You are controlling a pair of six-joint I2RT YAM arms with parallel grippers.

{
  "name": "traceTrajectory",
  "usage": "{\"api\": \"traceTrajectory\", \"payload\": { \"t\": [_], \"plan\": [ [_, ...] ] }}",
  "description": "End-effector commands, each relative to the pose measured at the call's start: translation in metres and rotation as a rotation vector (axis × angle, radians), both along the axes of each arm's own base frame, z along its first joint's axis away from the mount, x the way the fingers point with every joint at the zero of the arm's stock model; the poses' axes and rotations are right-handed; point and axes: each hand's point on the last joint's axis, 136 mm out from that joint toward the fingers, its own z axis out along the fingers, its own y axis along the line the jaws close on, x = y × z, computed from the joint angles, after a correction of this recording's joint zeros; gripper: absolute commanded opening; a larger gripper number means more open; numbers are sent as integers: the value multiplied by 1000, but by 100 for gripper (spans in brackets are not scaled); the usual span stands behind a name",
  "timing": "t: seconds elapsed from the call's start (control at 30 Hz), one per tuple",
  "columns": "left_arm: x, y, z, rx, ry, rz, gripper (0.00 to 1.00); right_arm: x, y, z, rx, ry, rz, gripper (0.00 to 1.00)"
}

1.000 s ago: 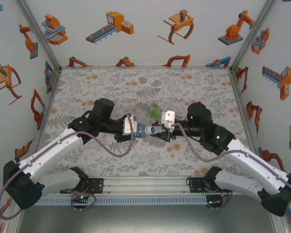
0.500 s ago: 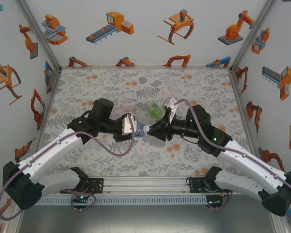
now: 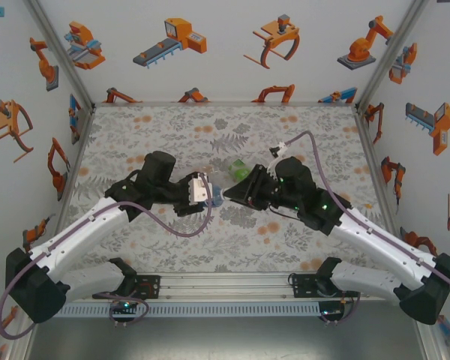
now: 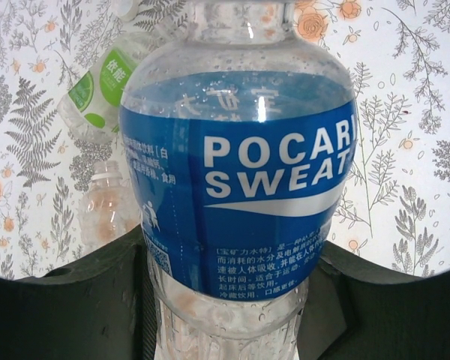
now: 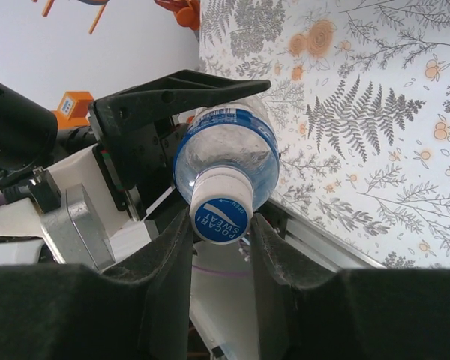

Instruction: Screw on the bottle caps

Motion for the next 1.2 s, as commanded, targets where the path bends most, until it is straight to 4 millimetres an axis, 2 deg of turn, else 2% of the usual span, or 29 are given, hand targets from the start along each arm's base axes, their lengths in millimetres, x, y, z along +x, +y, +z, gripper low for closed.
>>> {"api": "traceTrajectory", "payload": {
  "t": [0.0,0.2,0.33,0.43,0.53,0.63,0.7,0.8,1.0,1.17],
  "plan": [
    [-23,-15,21,-89,4,-134,0,4,-2,47,5,-210,22,41],
    [-25,-15,22,-94,2,-146,0,-9,-22,78,-195,-631,156,50],
    [-26,-14,22,-96,2,-150,0,-28,-21,96,-281,-917,315,53],
    [-28,-14,24,-101,-2,-155,0,-48,-14,98,-332,-1114,491,53],
    [-30,-13,26,-106,-3,-163,0,-74,-8,89,-352,-1304,705,53],
    [-32,-12,28,-109,-7,-166,0,-92,-3,80,-329,-1435,841,53],
    [-32,-12,28,-111,-11,-166,0,-98,-1,74,-314,-1503,880,53],
    [-33,-12,30,-115,-13,-170,0,-94,4,71,-307,-1547,863,53],
    [-35,-12,30,-117,-7,-175,0,-86,10,63,-321,-1545,853,50],
    [-34,-12,29,-115,-5,-176,0,-85,16,59,-298,-1547,861,44]
  ]
}}
